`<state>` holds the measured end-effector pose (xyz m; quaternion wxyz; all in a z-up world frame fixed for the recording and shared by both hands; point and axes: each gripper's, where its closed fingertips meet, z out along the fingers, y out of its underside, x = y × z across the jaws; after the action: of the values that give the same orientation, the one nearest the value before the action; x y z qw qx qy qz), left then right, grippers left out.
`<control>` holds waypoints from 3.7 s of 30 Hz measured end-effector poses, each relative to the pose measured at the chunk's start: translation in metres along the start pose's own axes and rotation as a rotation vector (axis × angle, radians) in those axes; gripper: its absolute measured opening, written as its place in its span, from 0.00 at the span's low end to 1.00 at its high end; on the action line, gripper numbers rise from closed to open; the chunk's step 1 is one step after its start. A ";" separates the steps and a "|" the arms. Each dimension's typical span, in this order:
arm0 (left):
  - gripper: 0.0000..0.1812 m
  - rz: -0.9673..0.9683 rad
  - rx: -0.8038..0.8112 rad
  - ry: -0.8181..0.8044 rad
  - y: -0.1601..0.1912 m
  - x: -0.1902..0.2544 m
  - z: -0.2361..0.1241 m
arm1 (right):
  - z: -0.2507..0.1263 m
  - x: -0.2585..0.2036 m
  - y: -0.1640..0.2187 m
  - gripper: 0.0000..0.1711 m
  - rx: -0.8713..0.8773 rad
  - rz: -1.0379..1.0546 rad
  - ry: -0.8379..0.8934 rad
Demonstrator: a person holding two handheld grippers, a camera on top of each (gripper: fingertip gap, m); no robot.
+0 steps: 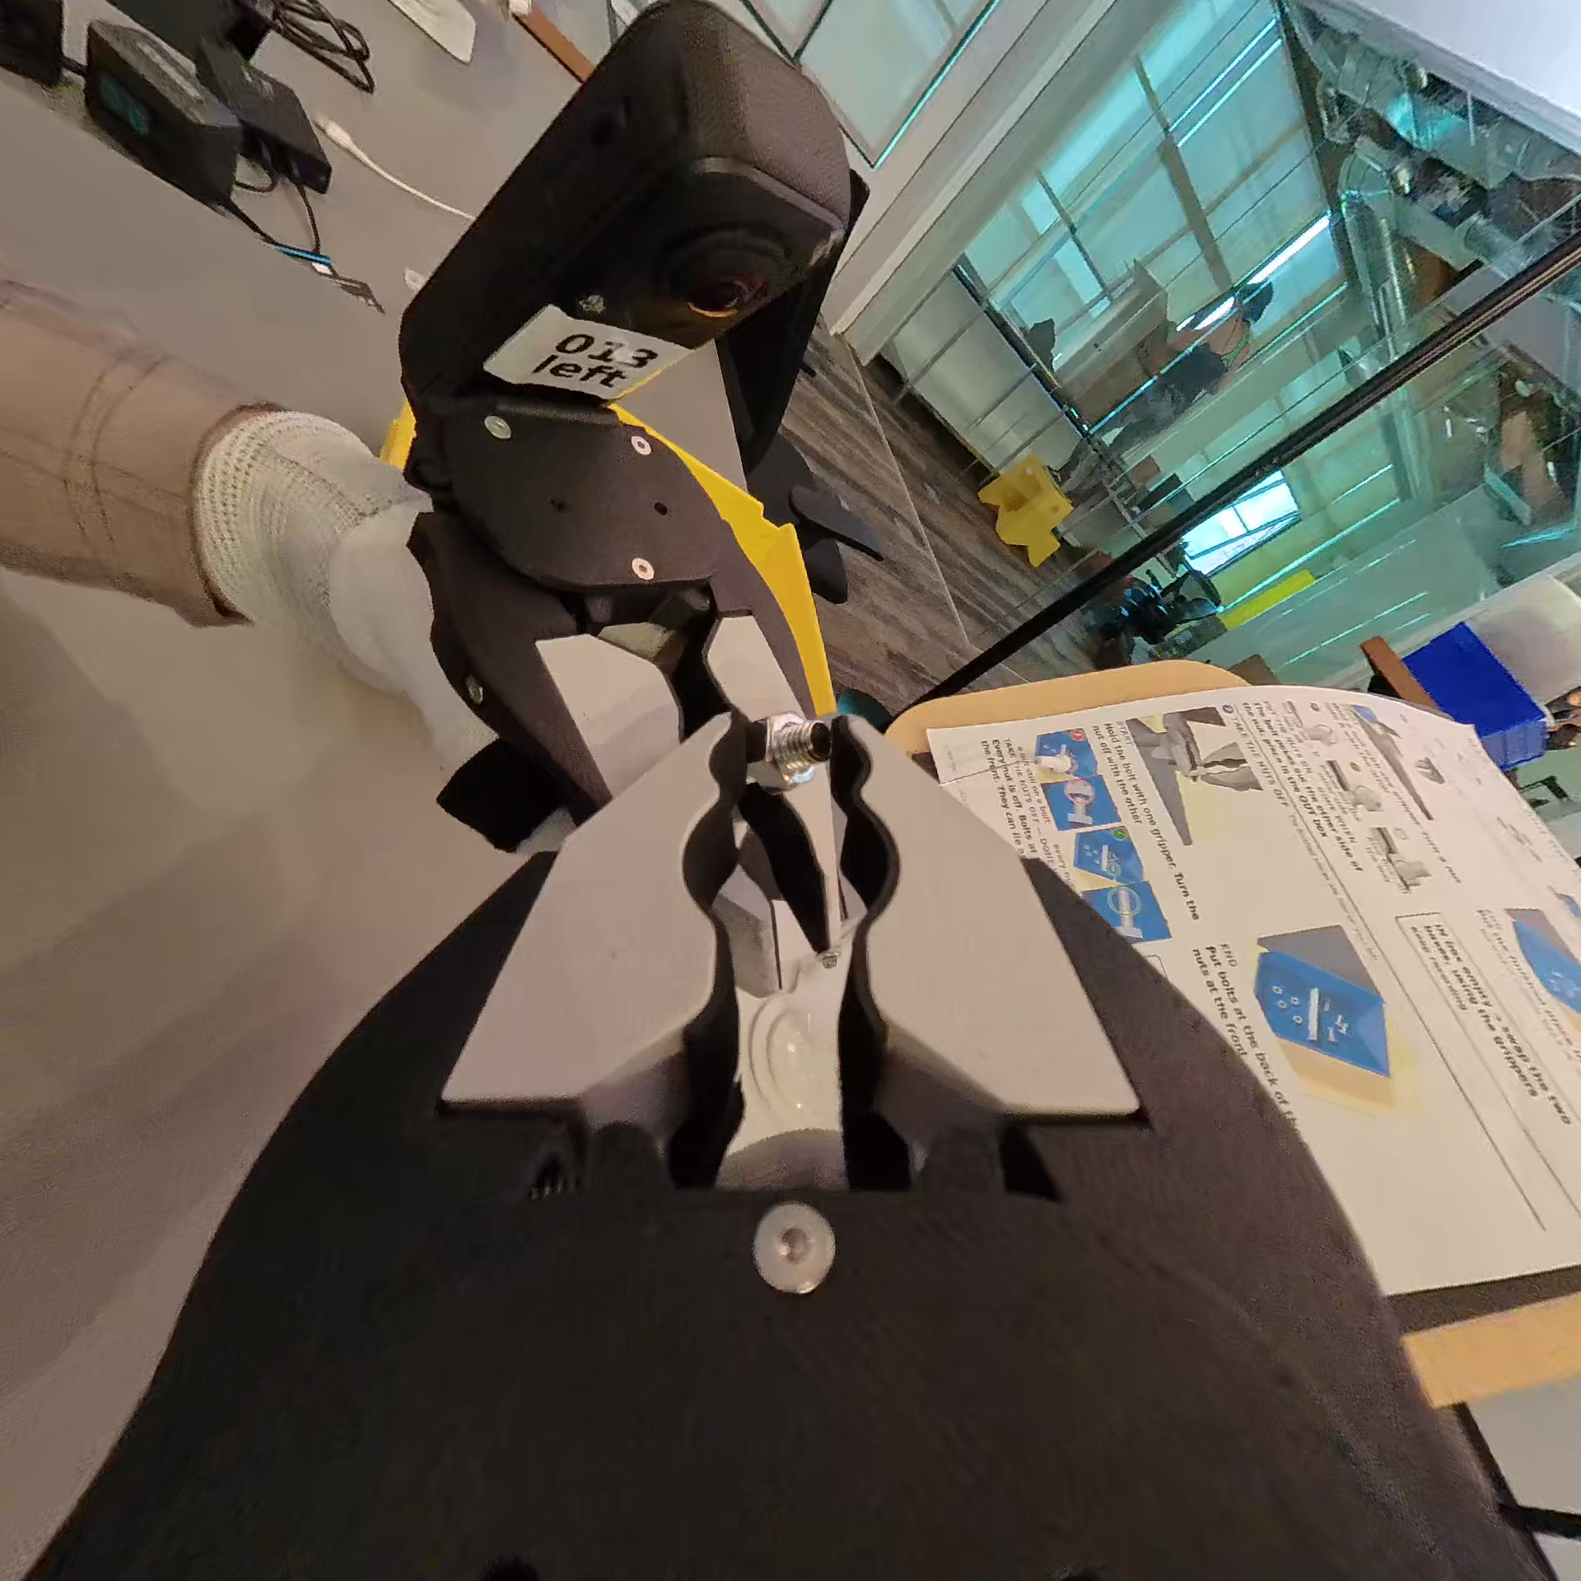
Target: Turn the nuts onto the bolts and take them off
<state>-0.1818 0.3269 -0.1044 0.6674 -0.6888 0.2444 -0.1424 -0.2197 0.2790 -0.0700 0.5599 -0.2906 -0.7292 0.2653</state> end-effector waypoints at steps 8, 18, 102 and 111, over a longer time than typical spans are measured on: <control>0.05 0.018 -0.001 0.005 0.001 0.003 0.001 | 0.001 -0.002 -0.004 0.10 0.003 -0.014 0.004; 0.05 -0.026 0.194 -0.086 -0.020 -0.013 -0.009 | -0.003 0.022 -0.014 0.29 0.240 0.450 -0.057; 0.05 0.136 0.247 -0.061 -0.038 0.012 -0.016 | -0.022 0.076 0.021 0.33 0.255 0.675 0.171; 0.05 0.130 0.228 -0.071 -0.032 0.011 -0.012 | -0.012 0.027 -0.020 0.52 0.278 0.530 -0.081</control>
<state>-0.1742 0.3101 -0.0731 0.7575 -0.5957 0.2471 -0.1013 -0.2163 0.2851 -0.0352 0.4759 -0.3804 -0.6064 0.5110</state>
